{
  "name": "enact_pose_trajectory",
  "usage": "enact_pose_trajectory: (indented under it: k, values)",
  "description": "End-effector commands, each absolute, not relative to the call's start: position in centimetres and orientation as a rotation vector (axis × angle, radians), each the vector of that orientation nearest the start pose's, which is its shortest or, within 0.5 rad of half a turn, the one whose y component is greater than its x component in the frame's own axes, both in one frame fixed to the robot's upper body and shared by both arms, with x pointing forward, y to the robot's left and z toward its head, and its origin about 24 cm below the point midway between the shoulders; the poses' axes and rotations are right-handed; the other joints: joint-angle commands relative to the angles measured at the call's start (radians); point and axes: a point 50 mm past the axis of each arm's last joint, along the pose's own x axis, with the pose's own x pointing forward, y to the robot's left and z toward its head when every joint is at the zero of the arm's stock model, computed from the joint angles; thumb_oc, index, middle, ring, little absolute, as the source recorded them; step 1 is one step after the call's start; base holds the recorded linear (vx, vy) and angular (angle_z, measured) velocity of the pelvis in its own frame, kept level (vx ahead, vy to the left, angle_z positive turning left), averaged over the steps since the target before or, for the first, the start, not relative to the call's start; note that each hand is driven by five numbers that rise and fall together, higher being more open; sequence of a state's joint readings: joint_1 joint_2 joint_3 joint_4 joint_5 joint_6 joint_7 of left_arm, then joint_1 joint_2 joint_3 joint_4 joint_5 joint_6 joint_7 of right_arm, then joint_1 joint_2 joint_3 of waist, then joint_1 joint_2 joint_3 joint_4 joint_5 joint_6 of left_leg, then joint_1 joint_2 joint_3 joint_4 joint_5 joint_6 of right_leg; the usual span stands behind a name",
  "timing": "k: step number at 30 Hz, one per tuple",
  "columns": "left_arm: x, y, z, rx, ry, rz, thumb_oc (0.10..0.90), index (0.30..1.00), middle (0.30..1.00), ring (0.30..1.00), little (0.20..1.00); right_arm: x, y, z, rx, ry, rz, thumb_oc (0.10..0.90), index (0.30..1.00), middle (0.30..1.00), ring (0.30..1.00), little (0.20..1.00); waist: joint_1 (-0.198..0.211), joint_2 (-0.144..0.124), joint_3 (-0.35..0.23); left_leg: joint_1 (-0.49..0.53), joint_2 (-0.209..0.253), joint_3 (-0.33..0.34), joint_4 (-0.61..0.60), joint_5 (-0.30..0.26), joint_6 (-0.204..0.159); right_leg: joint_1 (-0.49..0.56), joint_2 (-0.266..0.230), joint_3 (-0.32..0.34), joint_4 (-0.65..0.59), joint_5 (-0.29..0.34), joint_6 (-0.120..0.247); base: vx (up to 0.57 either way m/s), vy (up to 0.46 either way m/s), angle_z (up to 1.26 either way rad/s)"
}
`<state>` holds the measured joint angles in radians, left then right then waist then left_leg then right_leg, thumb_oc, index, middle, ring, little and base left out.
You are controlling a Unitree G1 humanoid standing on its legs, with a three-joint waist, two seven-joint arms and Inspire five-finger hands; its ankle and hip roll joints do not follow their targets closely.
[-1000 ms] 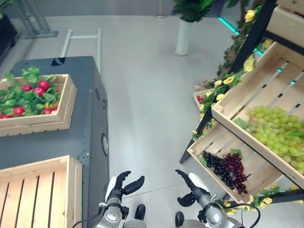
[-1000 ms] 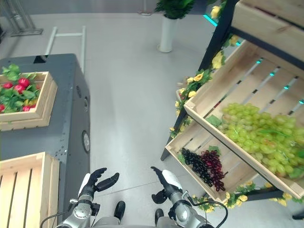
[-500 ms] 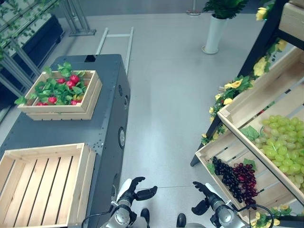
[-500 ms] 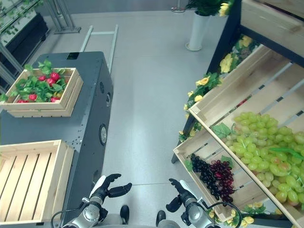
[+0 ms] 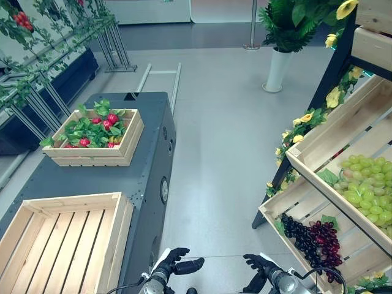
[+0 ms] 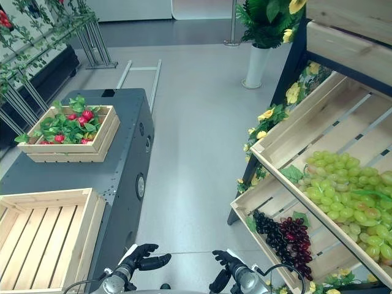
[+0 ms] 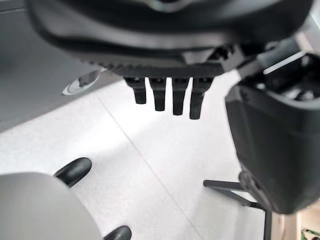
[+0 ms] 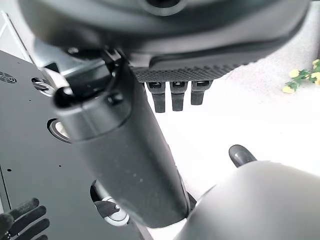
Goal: Pick up the fruits from the basket on one side to the basket on the other side
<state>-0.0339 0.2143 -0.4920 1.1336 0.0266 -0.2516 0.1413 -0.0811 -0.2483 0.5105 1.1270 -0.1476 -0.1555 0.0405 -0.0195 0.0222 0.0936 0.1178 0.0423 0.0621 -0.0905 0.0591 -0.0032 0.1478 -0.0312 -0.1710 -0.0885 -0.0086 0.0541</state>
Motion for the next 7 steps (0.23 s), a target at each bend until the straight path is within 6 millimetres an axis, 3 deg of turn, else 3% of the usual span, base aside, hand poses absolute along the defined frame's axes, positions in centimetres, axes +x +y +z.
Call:
enact_pose_trajectory:
  k: [1, 7]
  values:
    - [15.85, 16.93, -13.94, 0.497, 0.748, -0.271, 0.8, 0.9, 0.9, 0.9, 0.9, 15.79, -16.85, -14.24, -0.545, 0.856, 0.487, 0.8, 0.9, 0.9, 0.9, 0.9, 0.01, -0.055, 0.008, 0.039, -0.054, -0.005, 0.032, -0.113, 0.011, -0.013, -0.003, 0.062, 0.033, 0.014, 0.005, 0.0, 0.0, 0.0]
    - [15.55, 16.7, -14.03, 0.456, 0.755, -0.301, 0.8, 0.9, 0.9, 0.9, 0.9, 15.2, -16.7, -14.53, -0.51, 0.877, 0.47, 0.8, 0.9, 0.9, 0.9, 0.9, 0.005, -0.055, 0.003, 0.05, -0.057, 0.0, 0.016, -0.114, 0.017, -0.009, -0.003, 0.07, 0.021, 0.022, 0.012, 0.0, 0.03, -0.04]
